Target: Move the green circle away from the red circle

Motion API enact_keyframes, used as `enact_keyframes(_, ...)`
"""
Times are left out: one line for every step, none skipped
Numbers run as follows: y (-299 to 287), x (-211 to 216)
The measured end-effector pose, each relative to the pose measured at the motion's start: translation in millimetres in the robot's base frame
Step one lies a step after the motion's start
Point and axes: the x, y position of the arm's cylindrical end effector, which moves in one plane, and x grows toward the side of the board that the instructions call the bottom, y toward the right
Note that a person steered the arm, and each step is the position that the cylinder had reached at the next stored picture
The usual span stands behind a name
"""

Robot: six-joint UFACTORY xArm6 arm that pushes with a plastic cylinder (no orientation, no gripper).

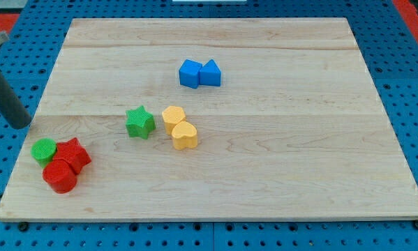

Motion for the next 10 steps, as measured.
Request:
enact_keyframes(0.2, 54.7)
enact_keyframes(0.3, 100.0)
enact_keyframes(1.6, 110.0)
enact_keyframes(23.0, 105.7)
enact_keyframes(56.7, 83.6)
enact_keyframes(64.8, 57.3)
enact_keyframes(64.8, 56.0)
enact_keyframes(78.3, 23.8)
enact_keyframes(81.8, -5.9)
enact_keyframes(117.7, 4.5)
